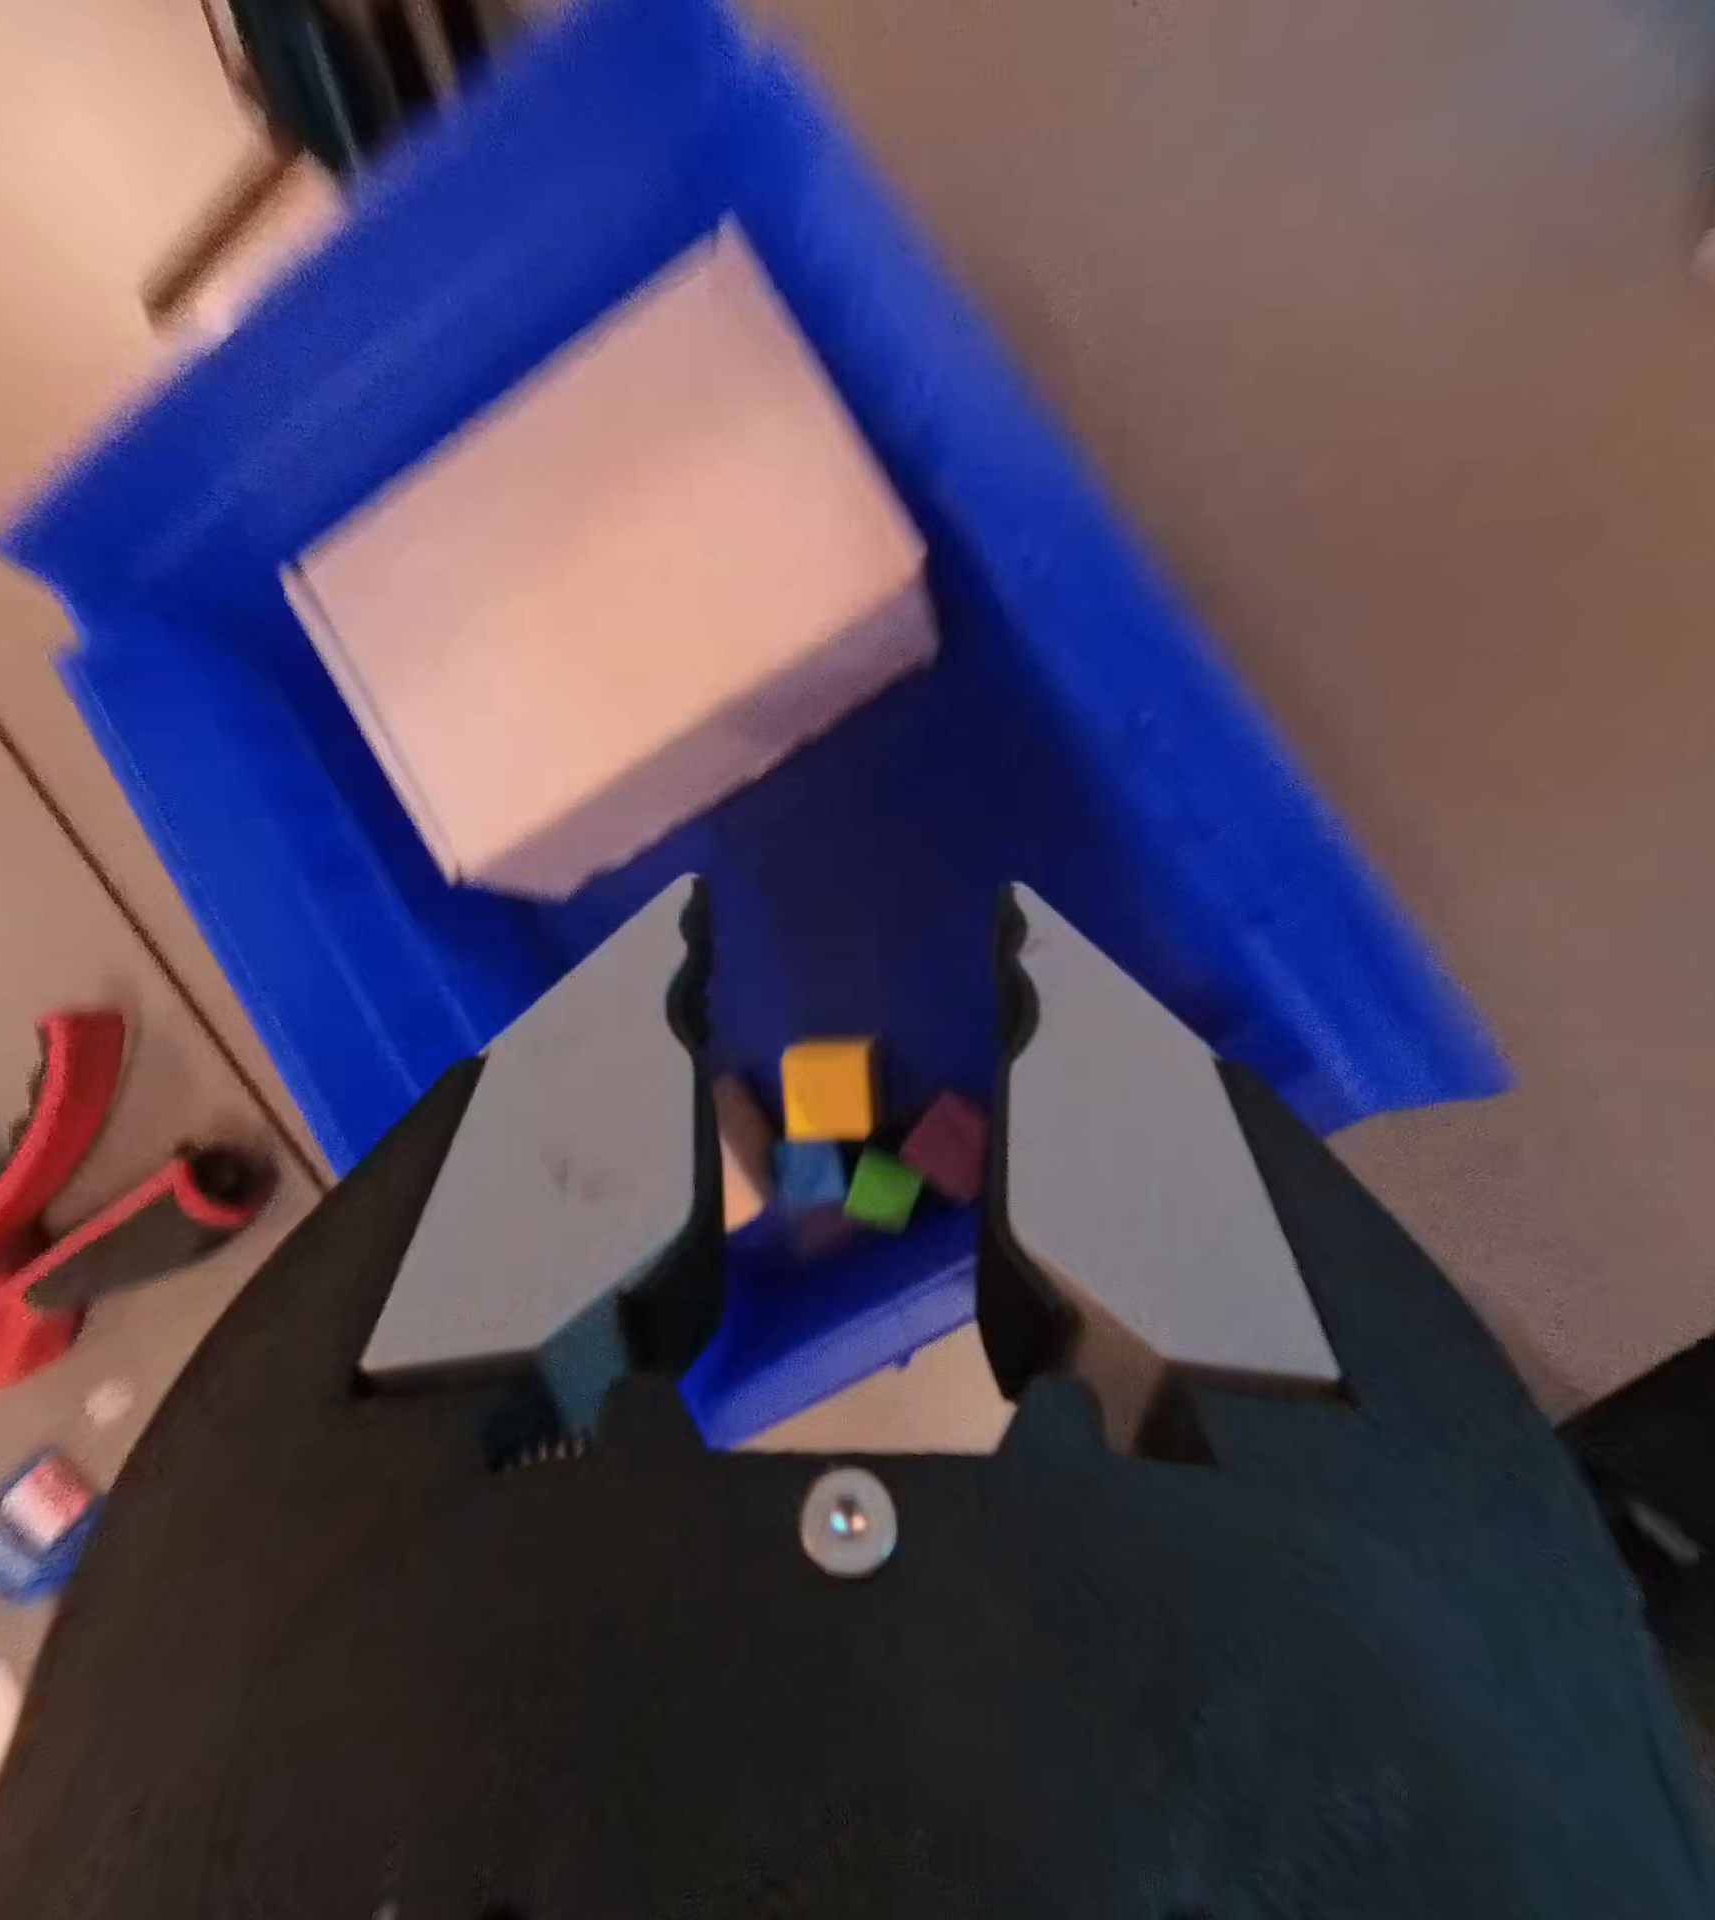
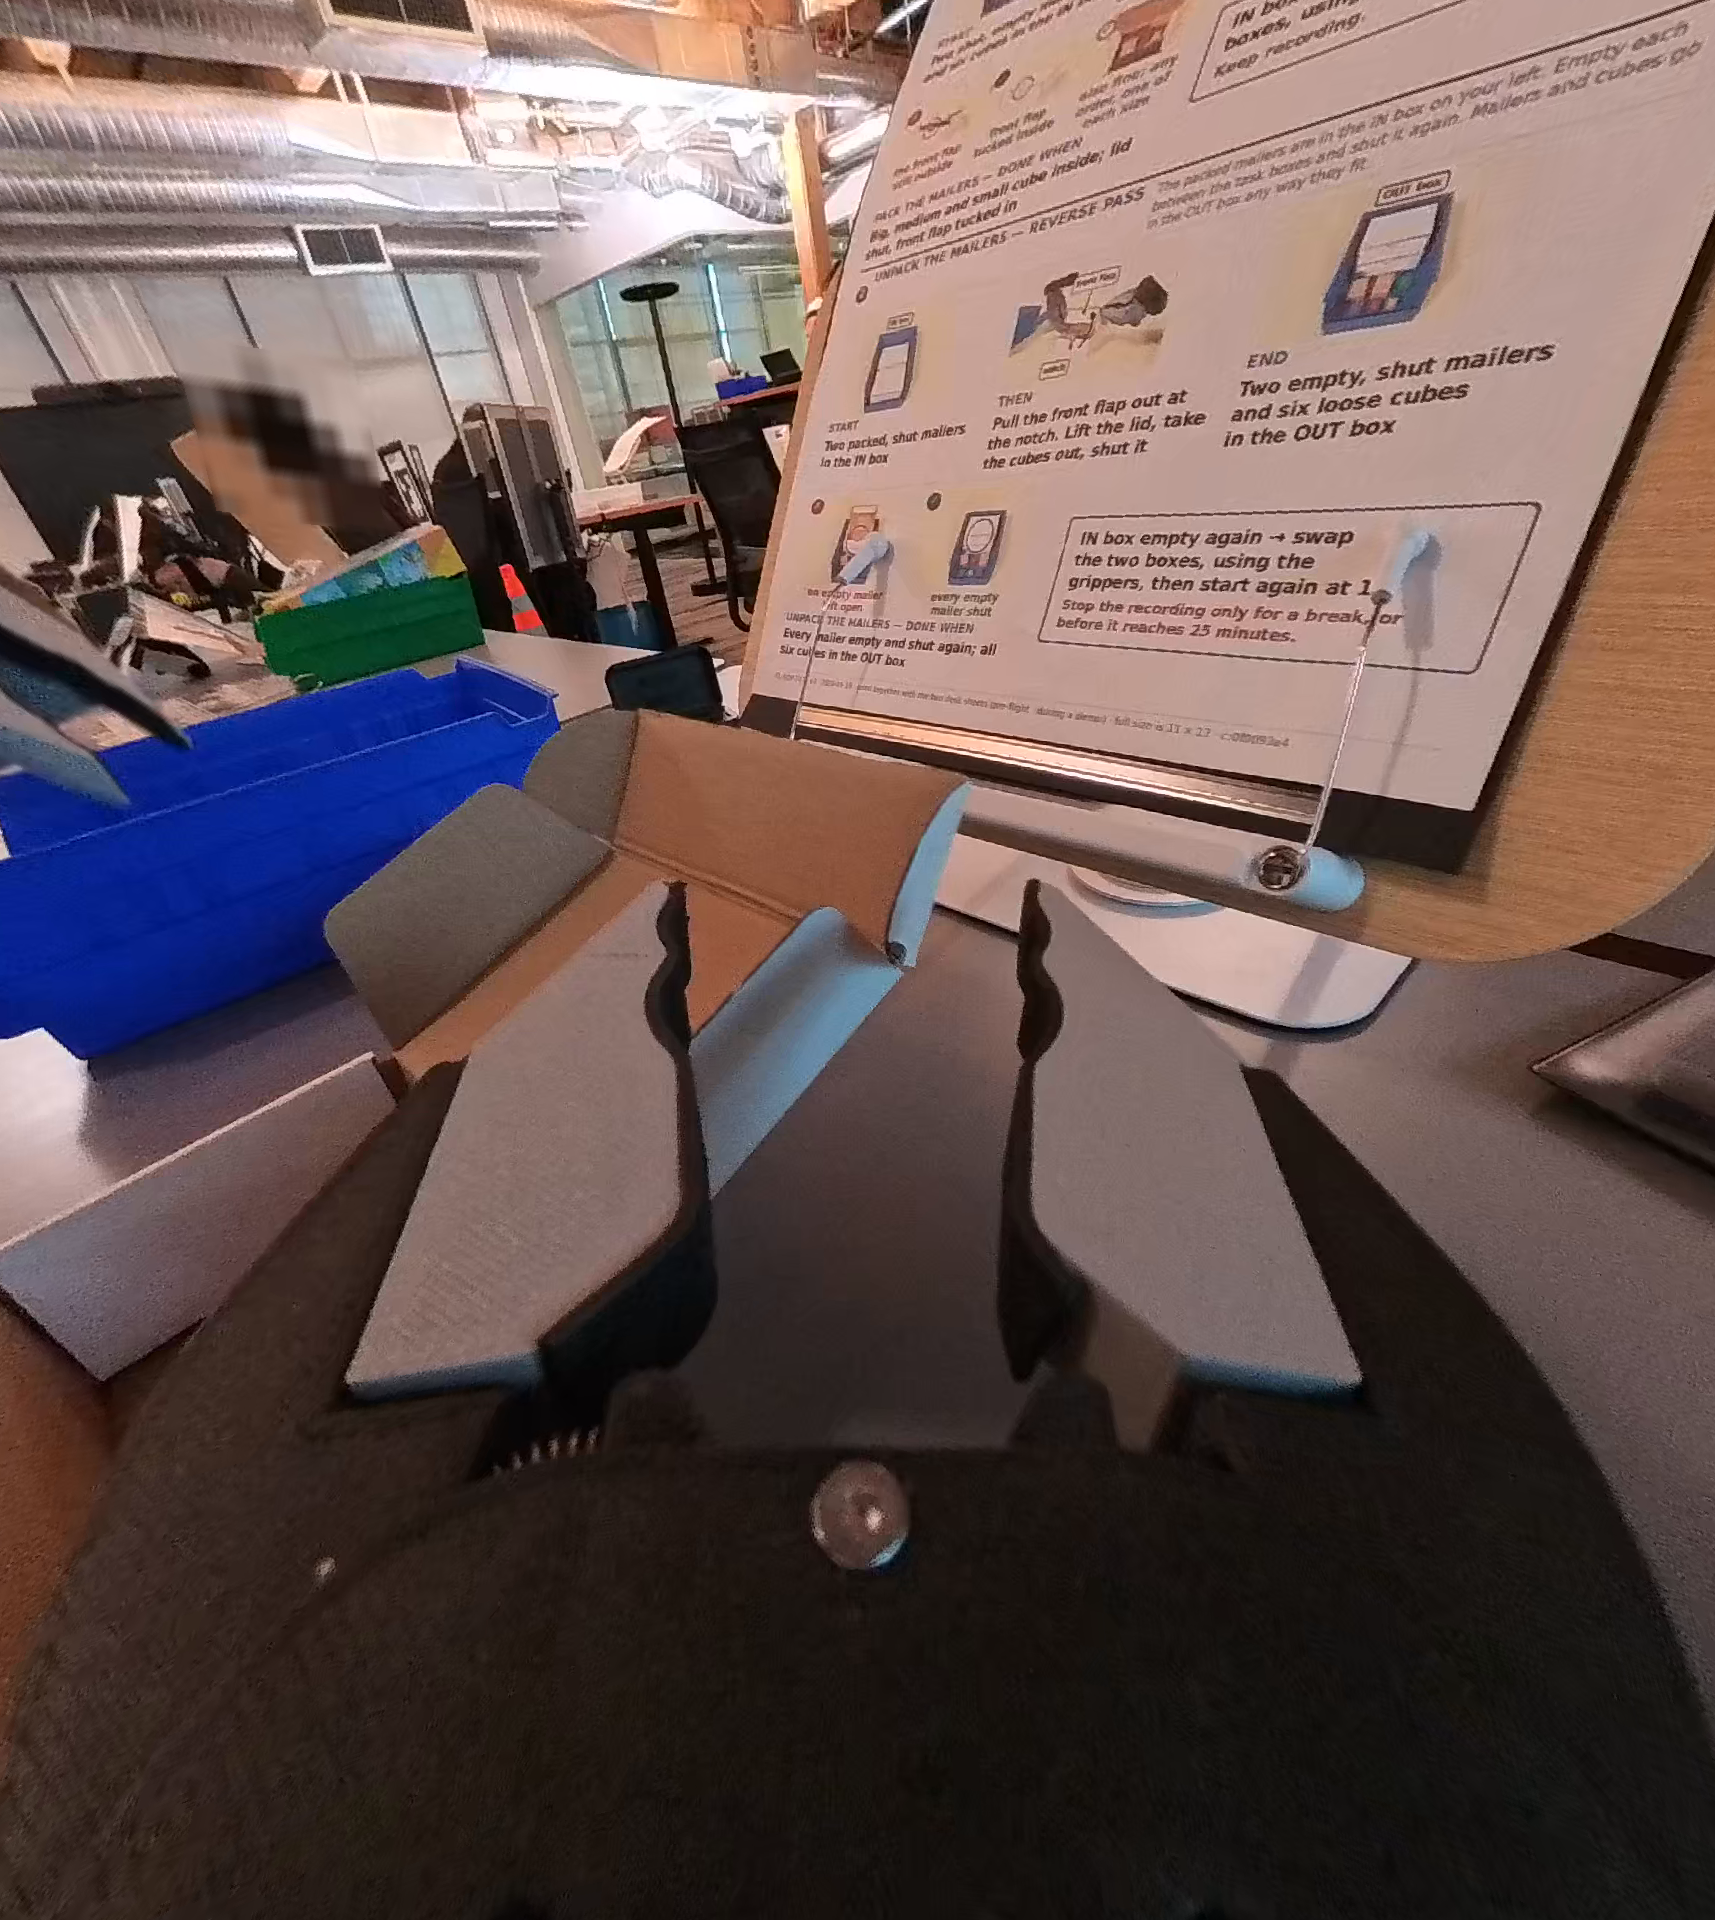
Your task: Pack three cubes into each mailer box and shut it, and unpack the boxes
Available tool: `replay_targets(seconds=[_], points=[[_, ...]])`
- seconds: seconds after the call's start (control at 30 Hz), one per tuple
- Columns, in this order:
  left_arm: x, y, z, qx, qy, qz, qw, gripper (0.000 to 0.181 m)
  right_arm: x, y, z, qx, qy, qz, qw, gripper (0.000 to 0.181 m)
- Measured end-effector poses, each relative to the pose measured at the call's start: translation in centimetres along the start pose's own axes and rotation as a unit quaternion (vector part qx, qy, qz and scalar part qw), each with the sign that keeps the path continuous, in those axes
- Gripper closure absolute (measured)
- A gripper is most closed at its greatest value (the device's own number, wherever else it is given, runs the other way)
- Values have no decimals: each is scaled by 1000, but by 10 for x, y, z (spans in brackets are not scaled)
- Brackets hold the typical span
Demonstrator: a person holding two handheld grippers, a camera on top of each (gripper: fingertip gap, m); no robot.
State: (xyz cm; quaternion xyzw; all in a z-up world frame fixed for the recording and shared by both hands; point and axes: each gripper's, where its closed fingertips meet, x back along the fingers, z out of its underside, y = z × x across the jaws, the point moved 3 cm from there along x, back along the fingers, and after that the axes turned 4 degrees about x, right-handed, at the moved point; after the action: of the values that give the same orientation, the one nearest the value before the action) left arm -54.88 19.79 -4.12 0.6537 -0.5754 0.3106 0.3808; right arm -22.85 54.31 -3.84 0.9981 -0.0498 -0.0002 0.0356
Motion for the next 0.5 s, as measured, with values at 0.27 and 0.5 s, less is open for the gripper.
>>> replay_targets(seconds=[0.27,0.5], points=[[-51,20,74,7,220,17,975,133,2,3,-3,0,-6,-1,1000,120],[-61,12,96,2,301,48,952,153,3,4,-6,1,-10,-3,1000,121]])
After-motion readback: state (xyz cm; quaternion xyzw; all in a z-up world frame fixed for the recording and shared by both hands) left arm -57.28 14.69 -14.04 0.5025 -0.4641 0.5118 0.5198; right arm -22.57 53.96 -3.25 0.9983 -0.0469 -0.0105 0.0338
